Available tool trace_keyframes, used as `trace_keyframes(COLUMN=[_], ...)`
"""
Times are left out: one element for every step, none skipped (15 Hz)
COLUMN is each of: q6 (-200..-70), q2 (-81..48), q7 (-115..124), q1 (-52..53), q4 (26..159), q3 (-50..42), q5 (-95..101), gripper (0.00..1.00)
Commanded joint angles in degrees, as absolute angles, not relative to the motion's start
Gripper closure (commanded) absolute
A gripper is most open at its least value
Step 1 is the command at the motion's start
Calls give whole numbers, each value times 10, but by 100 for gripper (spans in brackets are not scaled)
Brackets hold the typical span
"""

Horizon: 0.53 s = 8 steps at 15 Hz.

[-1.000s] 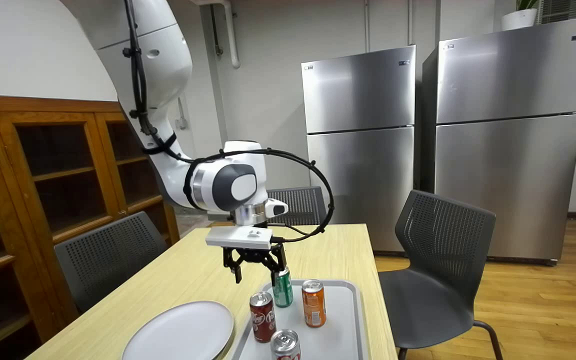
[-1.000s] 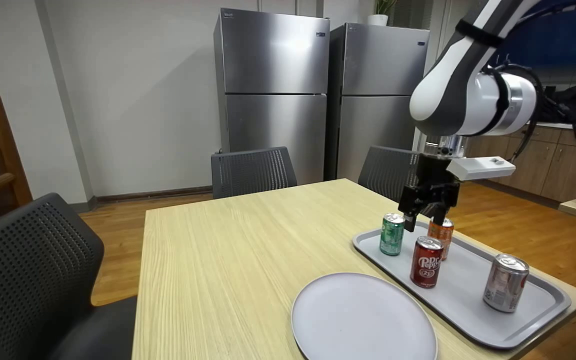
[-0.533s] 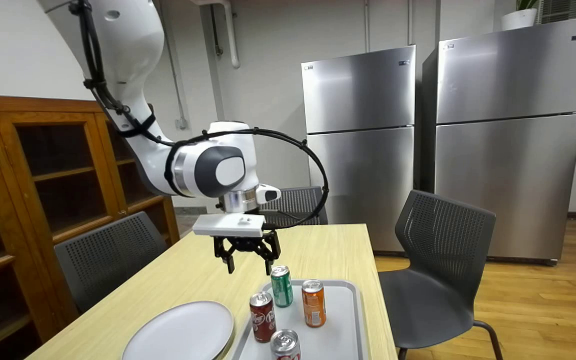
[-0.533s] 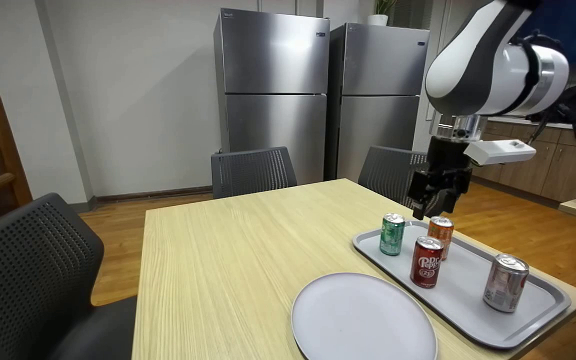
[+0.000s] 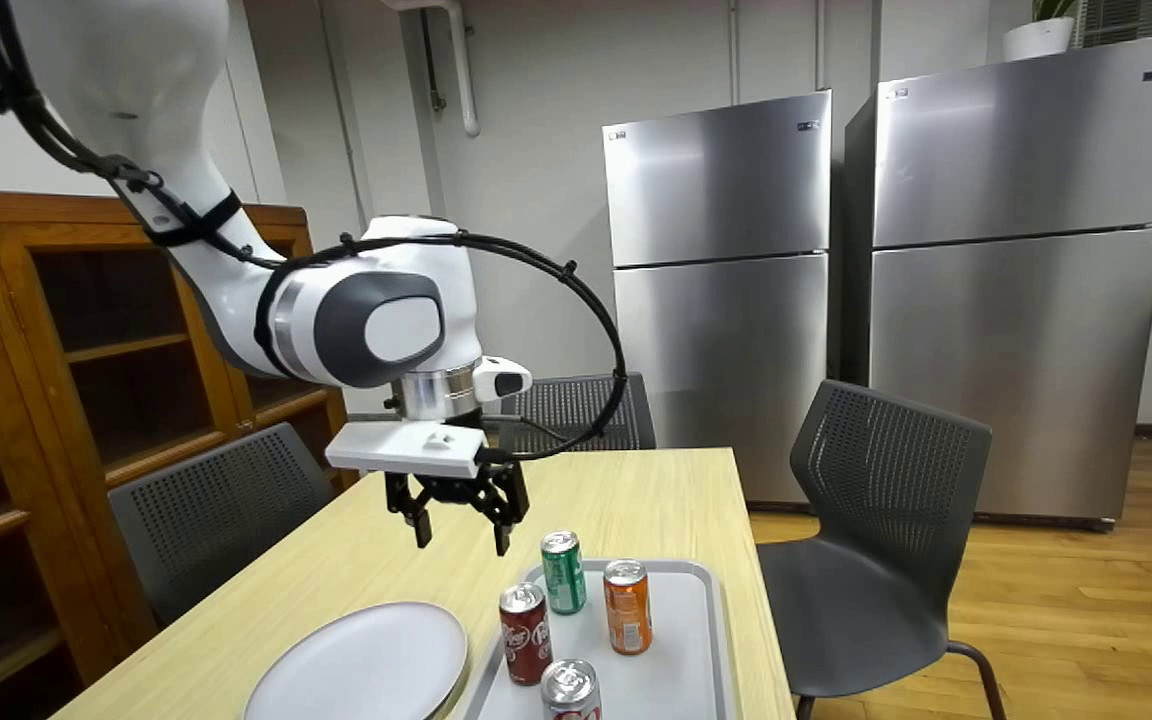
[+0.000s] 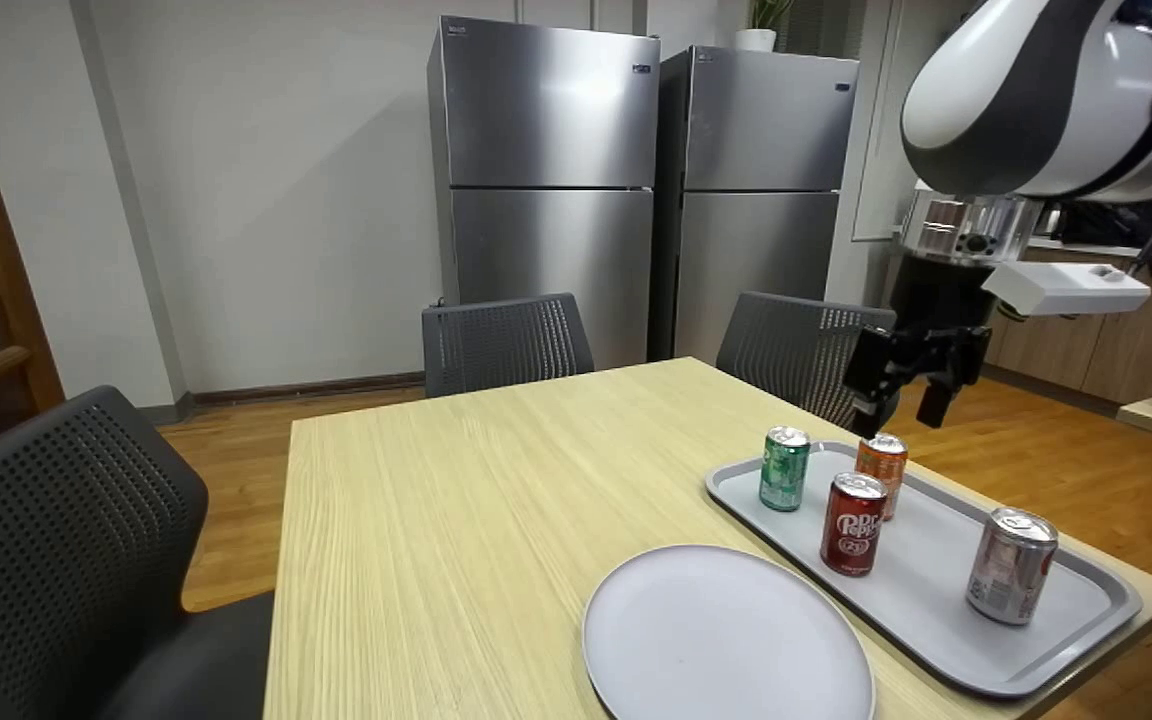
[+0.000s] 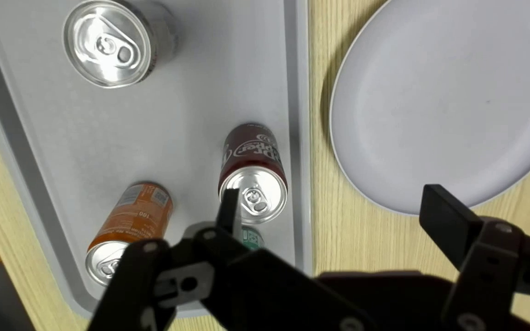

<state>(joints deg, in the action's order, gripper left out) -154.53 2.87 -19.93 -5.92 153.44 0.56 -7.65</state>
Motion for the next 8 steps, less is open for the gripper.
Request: trace_keyframes(q6=[-1541,-1543,-1547,-1550,-1550,-1533,-1545,-1545], q2=[91,102,115,125,140,117,97,102], q7=[-209,-202,-188,-175,-161,-143,-173,-164], q1=[-35,-31,-26,-23,-20,-18,-14,-11], q4=[1584,1595,1607,1617,1628,1590,1595,1593], q3=[-14,-16,-16,-15,-14,-12,-24,-24], q5=[-94,-88,-81,-73,-68,-64,-70,-69], gripper=[0,0,0,0,0,0,0,0])
